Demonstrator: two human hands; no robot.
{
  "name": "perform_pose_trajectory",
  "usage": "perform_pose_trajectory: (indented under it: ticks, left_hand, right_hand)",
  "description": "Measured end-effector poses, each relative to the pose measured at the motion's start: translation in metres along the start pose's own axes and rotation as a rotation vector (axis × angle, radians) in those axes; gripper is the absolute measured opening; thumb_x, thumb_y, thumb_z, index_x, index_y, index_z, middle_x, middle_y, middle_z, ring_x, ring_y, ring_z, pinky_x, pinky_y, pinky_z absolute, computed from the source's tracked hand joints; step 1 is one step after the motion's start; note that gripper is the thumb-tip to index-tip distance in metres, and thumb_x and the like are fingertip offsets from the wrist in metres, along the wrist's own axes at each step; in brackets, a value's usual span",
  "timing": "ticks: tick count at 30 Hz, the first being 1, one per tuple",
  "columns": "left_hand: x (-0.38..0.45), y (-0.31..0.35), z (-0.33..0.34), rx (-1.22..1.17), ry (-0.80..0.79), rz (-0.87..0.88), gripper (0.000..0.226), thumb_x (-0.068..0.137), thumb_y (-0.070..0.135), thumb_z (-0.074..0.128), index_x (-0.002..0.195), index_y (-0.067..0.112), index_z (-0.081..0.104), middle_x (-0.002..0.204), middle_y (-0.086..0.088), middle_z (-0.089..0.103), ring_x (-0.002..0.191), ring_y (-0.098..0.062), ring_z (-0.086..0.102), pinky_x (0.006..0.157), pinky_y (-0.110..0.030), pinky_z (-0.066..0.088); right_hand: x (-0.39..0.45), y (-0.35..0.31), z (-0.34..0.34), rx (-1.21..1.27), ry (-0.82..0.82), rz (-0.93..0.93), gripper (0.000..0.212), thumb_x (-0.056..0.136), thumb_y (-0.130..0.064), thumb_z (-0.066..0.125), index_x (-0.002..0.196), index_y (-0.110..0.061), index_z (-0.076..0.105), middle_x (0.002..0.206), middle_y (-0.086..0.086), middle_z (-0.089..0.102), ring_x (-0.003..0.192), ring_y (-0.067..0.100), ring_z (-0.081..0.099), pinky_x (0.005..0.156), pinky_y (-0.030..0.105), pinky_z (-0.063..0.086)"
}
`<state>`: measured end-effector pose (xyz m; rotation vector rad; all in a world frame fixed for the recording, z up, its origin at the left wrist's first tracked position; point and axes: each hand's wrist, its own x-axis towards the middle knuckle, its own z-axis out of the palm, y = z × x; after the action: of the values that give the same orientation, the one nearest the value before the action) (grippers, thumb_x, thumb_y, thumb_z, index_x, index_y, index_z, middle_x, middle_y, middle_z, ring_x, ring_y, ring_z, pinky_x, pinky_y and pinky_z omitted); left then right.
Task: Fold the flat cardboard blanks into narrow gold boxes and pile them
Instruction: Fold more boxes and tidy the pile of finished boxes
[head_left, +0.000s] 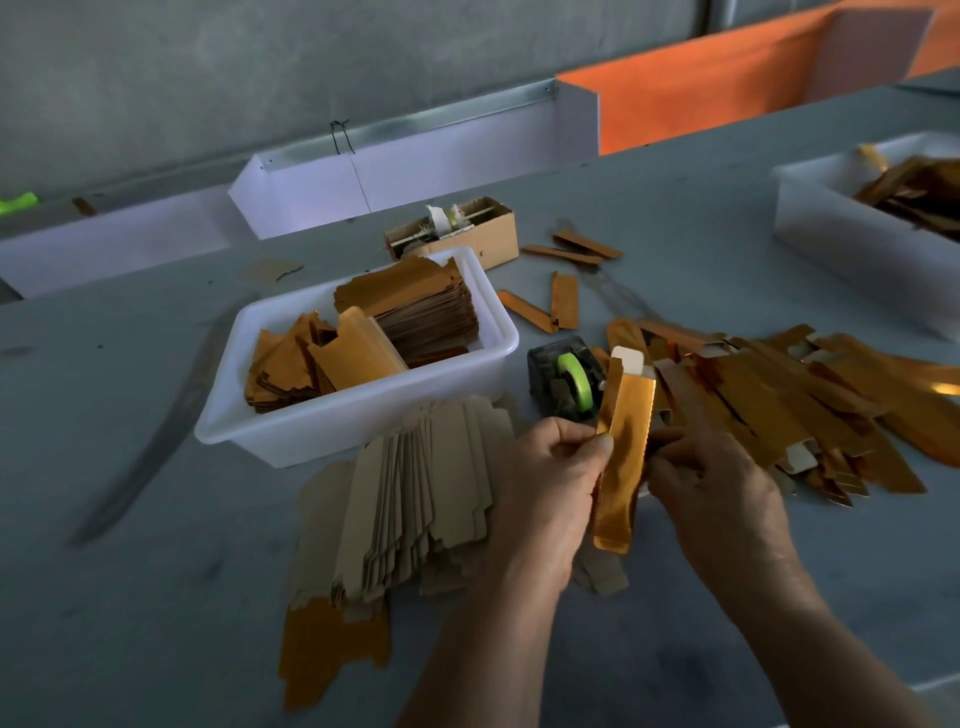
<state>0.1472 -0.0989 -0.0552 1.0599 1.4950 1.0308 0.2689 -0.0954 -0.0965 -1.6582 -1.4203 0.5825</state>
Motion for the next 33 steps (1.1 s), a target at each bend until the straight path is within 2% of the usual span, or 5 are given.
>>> perform_pose_trajectory:
  ticks: [5, 11, 16, 24, 33]
  left_hand:
    - [-0.005, 0.004, -0.003, 0.013, 0.017, 0.025, 0.009, 0.09, 0.024, 0.064, 0.081, 0.023, 0.062, 0.078, 0.005, 0.064, 0.057, -0.003, 0.058, 0.047, -0.011, 0.041]
    - [-0.023, 0.006, -0.013, -0.129, -0.07, -0.063, 0.004, 0.088, 0.011, 0.064, 0.087, 0.013, 0.067, 0.067, 0.003, 0.071, 0.055, -0.006, 0.067, 0.053, -0.019, 0.052]
    - [-0.032, 0.012, -0.02, -0.169, -0.087, -0.073, 0.004, 0.088, 0.008, 0.064, 0.087, 0.01, 0.067, 0.078, -0.004, 0.073, 0.066, -0.014, 0.072, 0.057, -0.022, 0.056]
    - [-0.039, 0.012, -0.026, -0.126, -0.066, -0.052, 0.003, 0.086, 0.009, 0.067, 0.088, 0.011, 0.067, 0.085, -0.005, 0.072, 0.073, -0.014, 0.073, 0.066, -0.028, 0.06]
    - [-0.041, 0.015, -0.029, -0.152, -0.156, -0.053, 0.005, 0.087, 0.003, 0.064, 0.089, 0.007, 0.068, 0.087, -0.01, 0.073, 0.077, -0.02, 0.073, 0.076, -0.035, 0.06]
  right_hand:
    - [-0.008, -0.01, -0.03, 0.357, -0.082, 0.1, 0.008, 0.086, -0.019, 0.06, 0.081, -0.024, 0.062, 0.085, 0.002, 0.064, 0.083, 0.02, 0.062, 0.077, 0.041, 0.053]
    - [-0.017, -0.033, -0.05, 0.447, -0.38, -0.03, 0.015, 0.081, -0.011, 0.062, 0.076, -0.024, 0.069, 0.081, -0.005, 0.068, 0.072, 0.006, 0.062, 0.06, 0.022, 0.049]
    - [-0.015, -0.043, -0.047, 0.342, -0.477, -0.106, 0.019, 0.083, -0.005, 0.062, 0.081, -0.022, 0.07, 0.081, -0.01, 0.067, 0.074, 0.003, 0.061, 0.06, 0.012, 0.048]
    - [-0.015, -0.05, -0.048, 0.226, -0.497, -0.134, 0.044, 0.081, -0.012, 0.065, 0.111, -0.041, 0.05, 0.079, -0.011, 0.067, 0.074, 0.004, 0.065, 0.059, 0.016, 0.05]
    - [-0.015, -0.053, -0.041, 0.171, -0.391, -0.058, 0.029, 0.078, -0.018, 0.07, 0.096, -0.027, 0.049, 0.073, -0.003, 0.069, 0.067, 0.005, 0.066, 0.057, 0.021, 0.05]
